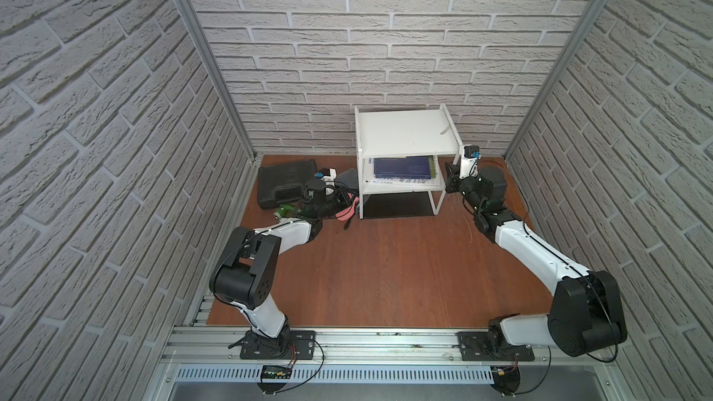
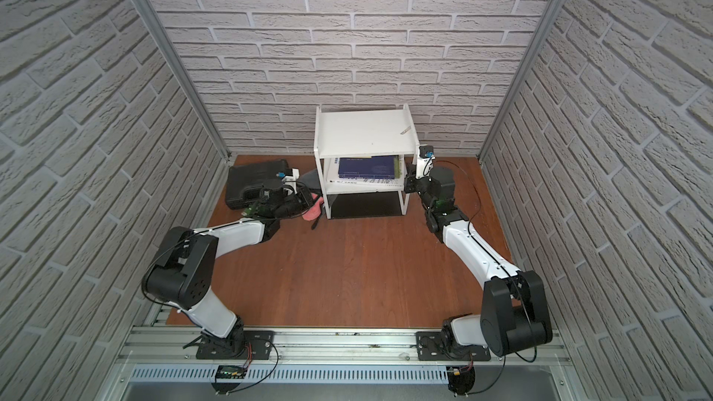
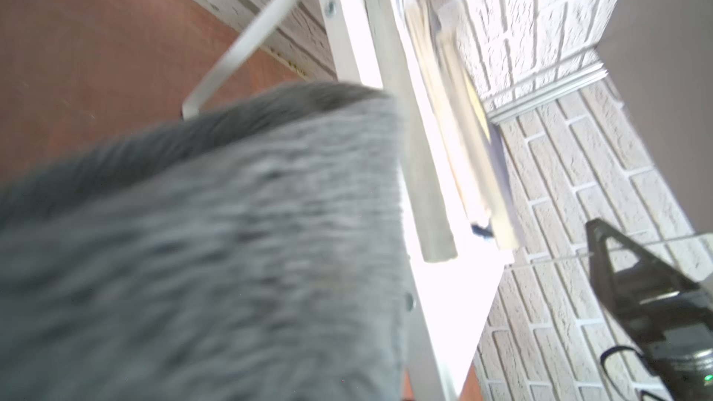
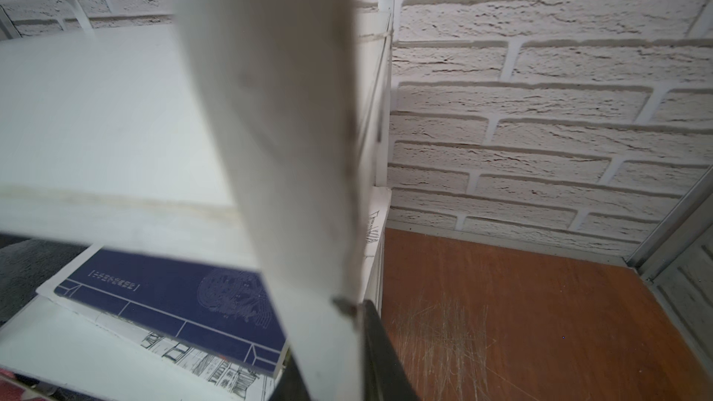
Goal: Wipe the bookshelf clean with a cloth
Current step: Wipe the dust from the shelf.
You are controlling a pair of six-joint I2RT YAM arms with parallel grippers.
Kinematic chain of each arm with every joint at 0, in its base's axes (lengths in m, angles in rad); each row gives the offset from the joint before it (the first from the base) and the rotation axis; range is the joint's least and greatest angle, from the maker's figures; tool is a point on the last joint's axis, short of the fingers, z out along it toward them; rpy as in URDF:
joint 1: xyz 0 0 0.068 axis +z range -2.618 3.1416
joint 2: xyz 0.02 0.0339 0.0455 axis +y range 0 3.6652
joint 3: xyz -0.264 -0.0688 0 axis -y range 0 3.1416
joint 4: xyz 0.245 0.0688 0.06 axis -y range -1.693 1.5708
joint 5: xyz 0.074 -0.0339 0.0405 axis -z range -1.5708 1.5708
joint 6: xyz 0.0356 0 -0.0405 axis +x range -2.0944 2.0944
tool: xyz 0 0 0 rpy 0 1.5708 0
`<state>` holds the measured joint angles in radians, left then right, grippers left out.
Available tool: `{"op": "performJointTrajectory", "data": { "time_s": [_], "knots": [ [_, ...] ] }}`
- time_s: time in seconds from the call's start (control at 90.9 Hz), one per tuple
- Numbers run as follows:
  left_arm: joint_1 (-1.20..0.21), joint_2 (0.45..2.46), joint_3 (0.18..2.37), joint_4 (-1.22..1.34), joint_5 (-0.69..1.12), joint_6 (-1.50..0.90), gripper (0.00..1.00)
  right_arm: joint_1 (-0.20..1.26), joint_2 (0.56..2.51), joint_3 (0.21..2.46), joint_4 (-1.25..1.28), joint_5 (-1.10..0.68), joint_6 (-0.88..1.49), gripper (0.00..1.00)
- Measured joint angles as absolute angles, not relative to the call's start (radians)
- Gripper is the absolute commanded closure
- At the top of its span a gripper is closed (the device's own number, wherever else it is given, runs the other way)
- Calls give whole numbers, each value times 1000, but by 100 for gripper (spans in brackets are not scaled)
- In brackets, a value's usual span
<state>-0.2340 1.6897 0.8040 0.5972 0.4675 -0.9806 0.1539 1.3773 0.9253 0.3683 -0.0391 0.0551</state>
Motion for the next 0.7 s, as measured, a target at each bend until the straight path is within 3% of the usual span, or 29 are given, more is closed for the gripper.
{"op": "performJointTrajectory", "data": {
  "time_s": [0.044,0.286,0.407,0.561,0.704],
  "knots": [
    [-238,1727,784,624,470,-1000,100,152,1379,925,371,-46,54,97],
    [-197,1866,761,617,491,-1049,100,153,1380,926,371,-53,48,97],
    [-137,1879,908,478,508,-980,100,153,1383,932,363,-53,48,97],
    [-112,2053,1245,394,546,-910,100,153,1387,940,354,-57,51,97],
    [-152,2178,1303,390,568,-912,100,152,1387,940,354,-63,56,97]
  ]
}}
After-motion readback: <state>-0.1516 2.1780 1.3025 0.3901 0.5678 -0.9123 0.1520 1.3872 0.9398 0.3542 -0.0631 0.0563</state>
